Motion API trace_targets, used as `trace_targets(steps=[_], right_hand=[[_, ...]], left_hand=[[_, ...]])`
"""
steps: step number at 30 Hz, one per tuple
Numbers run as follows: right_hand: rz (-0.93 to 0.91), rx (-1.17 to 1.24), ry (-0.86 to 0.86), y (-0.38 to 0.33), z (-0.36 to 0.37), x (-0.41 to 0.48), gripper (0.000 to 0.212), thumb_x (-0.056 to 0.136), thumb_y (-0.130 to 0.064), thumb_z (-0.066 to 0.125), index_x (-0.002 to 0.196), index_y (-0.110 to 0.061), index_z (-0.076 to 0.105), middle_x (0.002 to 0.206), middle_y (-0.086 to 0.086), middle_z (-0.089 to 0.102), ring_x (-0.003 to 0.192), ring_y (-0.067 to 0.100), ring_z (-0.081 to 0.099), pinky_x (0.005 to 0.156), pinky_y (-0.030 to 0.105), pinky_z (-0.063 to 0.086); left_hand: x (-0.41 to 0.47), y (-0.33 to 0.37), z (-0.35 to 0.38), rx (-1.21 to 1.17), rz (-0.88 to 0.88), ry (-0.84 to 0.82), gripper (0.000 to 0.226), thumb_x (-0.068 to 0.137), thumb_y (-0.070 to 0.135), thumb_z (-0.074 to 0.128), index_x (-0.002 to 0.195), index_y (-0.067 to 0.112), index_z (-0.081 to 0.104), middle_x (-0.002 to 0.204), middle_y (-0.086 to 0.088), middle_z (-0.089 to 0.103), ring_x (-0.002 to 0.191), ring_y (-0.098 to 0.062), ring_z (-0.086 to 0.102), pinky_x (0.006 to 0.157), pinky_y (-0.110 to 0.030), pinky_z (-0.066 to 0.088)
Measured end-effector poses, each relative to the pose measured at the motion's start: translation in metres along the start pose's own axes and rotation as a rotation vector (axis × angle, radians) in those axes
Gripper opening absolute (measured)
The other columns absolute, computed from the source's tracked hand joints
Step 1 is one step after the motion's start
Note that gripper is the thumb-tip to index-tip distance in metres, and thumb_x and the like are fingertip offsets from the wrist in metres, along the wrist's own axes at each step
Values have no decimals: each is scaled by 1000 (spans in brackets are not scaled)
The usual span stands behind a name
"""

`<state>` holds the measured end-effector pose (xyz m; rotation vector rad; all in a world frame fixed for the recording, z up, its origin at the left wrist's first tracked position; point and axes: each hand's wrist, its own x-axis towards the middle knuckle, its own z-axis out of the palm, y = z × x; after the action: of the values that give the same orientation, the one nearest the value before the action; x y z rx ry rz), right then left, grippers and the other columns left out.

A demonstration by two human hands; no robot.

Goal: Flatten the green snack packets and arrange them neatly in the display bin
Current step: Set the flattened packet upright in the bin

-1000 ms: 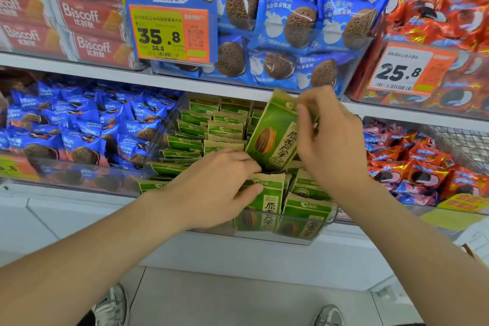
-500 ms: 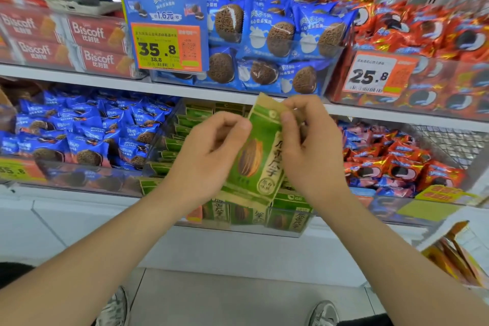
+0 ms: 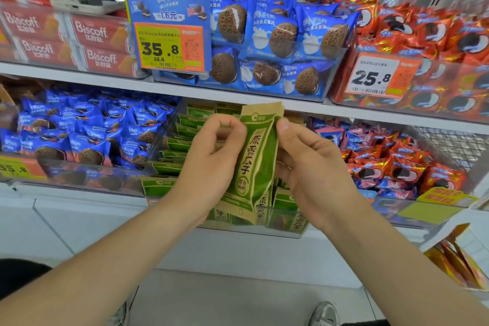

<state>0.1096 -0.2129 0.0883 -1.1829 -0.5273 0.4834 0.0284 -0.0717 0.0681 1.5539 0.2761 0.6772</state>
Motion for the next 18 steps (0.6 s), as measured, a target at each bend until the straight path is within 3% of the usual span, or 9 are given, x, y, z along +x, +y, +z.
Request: trace_targets(steps=[3,5,8,11,15,18], right_hand=[[-87,-138,77,0,1,-3,23,105,-18,63,111,-1,78,101,18,80,94,35,79,80,46,66],[-200,-327,131,0,0,-2,18,104,-16,66,100,-6,81,89,13,80,85,36,78,76,48,67],[-323,-498,149,1,-3,1,19,103,-15,68,89,-9,79,78,11,77,75,36,73,72,51,63],[-349,-552,180,1,-6,3,19,104,-14,67,88,-10,78,76,8,77,66,18,70,65,38,61],[-352,-549,161,0,-6,1,19,103,-16,68,89,-9,78,73,8,76,63,12,67,63,34,60],[-339,-594,164,-2,0,-4,9,96,-25,78,91,-18,79,76,0,75,69,10,69,68,34,60]], left_hand=[[-4,6,3,37,64,-85,27,98,48,67,106,23,72,99,4,73,91,-11,71,82,-26,56],[-4,9,3,118,152,-100,17,100,36,69,102,19,75,94,4,75,86,-10,71,79,-23,56],[-3,8,1,-33,69,-101,16,103,18,67,95,11,79,95,-8,78,88,-21,75,78,-34,62],[-5,12,3,-189,-77,-122,16,101,14,68,92,6,78,101,-13,80,92,-23,79,69,-35,64],[-4,10,0,-97,-42,-89,13,99,17,72,91,10,78,99,-11,80,91,-26,79,70,-45,67],[-3,7,-4,-10,0,-38,13,99,20,73,92,11,78,95,-9,80,86,-31,79,69,-53,67]])
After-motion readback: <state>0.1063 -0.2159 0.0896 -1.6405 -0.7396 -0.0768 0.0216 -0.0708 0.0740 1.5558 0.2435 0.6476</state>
